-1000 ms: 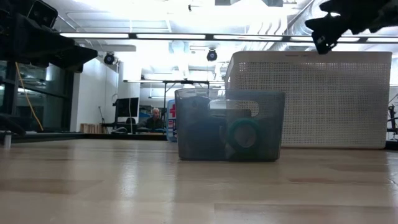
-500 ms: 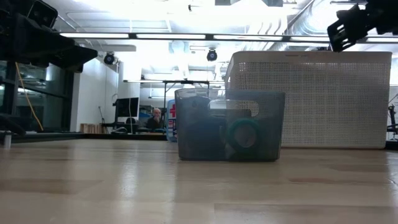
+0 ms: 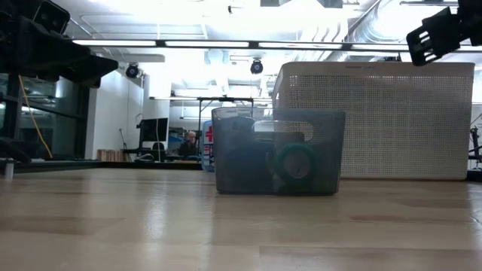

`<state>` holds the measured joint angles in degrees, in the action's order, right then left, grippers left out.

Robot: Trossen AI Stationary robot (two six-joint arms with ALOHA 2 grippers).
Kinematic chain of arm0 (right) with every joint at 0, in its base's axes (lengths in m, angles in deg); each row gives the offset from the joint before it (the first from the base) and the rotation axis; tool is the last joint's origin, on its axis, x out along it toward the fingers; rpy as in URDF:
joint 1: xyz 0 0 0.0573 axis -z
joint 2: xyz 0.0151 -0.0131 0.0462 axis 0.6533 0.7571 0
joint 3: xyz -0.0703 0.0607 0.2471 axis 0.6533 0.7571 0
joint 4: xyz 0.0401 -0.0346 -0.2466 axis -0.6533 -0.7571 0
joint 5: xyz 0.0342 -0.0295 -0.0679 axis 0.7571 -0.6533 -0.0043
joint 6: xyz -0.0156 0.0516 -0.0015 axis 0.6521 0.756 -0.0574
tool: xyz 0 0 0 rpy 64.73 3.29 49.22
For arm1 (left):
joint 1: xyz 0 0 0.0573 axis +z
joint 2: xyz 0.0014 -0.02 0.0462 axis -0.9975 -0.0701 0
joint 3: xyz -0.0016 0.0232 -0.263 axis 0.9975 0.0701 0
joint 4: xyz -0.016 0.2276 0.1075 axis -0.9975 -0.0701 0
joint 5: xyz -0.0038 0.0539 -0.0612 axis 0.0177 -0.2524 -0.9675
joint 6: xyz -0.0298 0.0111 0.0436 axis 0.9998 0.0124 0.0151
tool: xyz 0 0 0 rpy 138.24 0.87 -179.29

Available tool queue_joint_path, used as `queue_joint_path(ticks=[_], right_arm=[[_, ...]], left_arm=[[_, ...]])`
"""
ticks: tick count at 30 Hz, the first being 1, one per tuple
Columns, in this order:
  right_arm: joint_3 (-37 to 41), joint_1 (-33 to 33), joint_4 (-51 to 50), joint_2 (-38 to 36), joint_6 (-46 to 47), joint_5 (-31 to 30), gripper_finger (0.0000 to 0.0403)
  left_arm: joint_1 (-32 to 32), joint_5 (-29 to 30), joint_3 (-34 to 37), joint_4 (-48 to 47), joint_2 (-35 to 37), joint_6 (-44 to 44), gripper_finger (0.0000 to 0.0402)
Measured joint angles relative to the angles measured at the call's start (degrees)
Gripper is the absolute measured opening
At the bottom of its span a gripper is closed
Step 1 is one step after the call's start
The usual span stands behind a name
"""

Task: Pick & Place Medicine items
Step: Return to Home Position

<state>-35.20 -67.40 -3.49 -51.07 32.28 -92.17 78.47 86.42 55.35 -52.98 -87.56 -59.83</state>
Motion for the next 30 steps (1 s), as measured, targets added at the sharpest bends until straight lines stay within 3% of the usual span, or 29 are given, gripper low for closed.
queue_joint_path(ticks=[30], right_arm=[[12.46,-0.14,8.89,-16.56,-0.46,2.87,0.0160]], left_arm=[[-0.01,0.01,0.00,0.02,-0.02,0.00,0.0258]])
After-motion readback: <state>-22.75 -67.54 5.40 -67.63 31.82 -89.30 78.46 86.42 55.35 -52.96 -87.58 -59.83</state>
